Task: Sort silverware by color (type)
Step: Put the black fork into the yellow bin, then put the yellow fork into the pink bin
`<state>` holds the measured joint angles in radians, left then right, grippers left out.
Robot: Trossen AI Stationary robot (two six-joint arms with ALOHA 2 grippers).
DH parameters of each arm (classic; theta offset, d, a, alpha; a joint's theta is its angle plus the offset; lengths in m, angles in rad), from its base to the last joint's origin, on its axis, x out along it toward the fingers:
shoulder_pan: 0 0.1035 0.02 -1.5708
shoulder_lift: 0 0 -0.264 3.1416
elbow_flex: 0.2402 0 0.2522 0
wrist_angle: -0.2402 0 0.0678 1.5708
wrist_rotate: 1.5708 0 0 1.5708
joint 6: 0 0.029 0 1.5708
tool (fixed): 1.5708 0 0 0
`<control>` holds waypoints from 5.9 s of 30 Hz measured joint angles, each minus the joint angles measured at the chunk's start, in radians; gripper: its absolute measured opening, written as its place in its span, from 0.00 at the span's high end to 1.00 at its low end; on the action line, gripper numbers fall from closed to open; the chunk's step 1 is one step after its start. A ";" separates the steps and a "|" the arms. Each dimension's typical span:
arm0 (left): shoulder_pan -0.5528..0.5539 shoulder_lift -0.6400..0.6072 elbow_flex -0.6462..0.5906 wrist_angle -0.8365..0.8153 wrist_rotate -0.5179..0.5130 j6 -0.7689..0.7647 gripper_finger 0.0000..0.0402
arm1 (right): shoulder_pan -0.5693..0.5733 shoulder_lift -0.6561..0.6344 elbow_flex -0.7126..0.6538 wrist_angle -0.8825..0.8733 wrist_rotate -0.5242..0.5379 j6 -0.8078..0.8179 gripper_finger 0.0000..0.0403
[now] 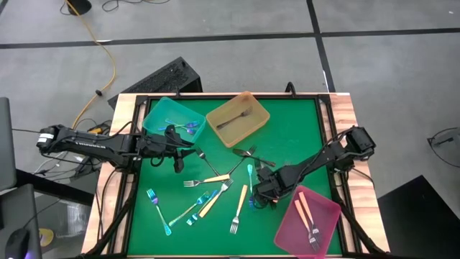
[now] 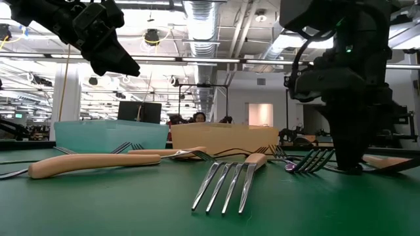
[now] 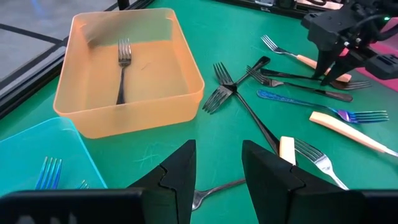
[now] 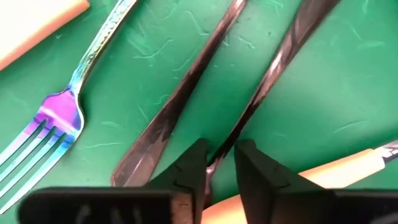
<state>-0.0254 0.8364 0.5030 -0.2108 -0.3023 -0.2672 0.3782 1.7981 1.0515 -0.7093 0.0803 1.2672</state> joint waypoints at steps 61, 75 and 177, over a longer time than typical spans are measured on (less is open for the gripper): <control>0.000 0.000 0.000 -0.016 -0.001 0.001 0.72 | -0.340 -0.001 0.383 -0.231 0.497 -1.059 0.93; 0.000 0.000 0.000 -0.031 -0.055 0.014 0.72 | -0.610 0.000 0.413 0.003 0.559 -1.715 0.93; 0.003 0.000 0.000 -0.061 -0.129 0.039 0.72 | -0.819 0.285 0.417 0.085 0.019 -1.790 0.78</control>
<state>-0.0219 0.8364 0.5030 -0.2722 -0.4309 -0.2279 -0.4404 2.0827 1.4689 -0.6243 0.0988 -0.5223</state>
